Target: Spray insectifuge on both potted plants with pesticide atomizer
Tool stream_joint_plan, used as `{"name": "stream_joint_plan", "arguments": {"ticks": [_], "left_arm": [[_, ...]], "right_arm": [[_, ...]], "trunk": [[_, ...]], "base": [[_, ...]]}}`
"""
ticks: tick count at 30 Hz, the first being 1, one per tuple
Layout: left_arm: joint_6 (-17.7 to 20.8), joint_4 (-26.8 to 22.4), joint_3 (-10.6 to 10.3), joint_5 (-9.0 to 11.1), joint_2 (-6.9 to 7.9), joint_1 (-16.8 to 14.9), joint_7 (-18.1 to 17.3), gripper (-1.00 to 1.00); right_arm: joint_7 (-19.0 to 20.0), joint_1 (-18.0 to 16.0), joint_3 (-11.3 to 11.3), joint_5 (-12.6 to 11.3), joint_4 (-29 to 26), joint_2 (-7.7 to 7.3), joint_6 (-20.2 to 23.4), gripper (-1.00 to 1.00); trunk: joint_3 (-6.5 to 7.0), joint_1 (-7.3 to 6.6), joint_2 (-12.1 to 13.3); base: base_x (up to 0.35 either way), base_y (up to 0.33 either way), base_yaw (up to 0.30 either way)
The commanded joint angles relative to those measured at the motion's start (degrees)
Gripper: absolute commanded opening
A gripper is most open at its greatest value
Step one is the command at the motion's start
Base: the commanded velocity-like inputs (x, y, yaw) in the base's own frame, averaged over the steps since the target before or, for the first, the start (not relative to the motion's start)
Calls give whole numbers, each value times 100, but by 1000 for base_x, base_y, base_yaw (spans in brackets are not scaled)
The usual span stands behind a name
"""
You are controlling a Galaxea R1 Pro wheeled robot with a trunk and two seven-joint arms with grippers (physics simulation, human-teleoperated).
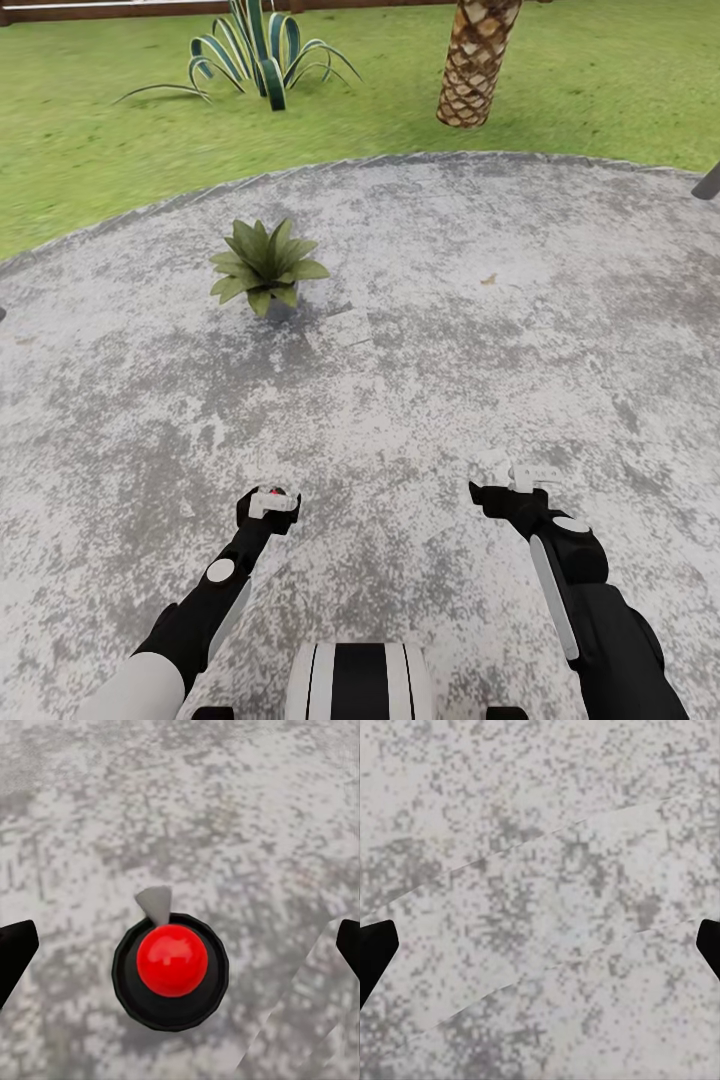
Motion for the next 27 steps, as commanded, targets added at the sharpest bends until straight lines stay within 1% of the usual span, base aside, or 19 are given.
{"name": "stream_joint_plan", "arguments": {"ticks": [1, 12, 18, 27], "left_arm": [[-18, 5, -3, 2, 0, -3, -1, 100], [-18, 7, 1, 5, 0, -3, -1, 100], [-18, 7, 1, 3, 0, -3, -1, 100], [-18, 7, 1, 6, 0, -3, -1, 100]], "right_arm": [[8, -2, -4, 1, -7, -1, 29, 100], [8, -2, -2, 1, -8, -1, 29, 100], [8, -2, -2, 1, -7, -1, 29, 100], [8, -2, -2, 1, -11, -1, 29, 100]], "trunk": [[-8, -1, -1], [-34, -1, -1], [-48, -1, -1], [-58, -1, -1]], "base": [[0, 0, 0], [0, 0, 2], [0, 0, 147], [0, 0, 24]]}}
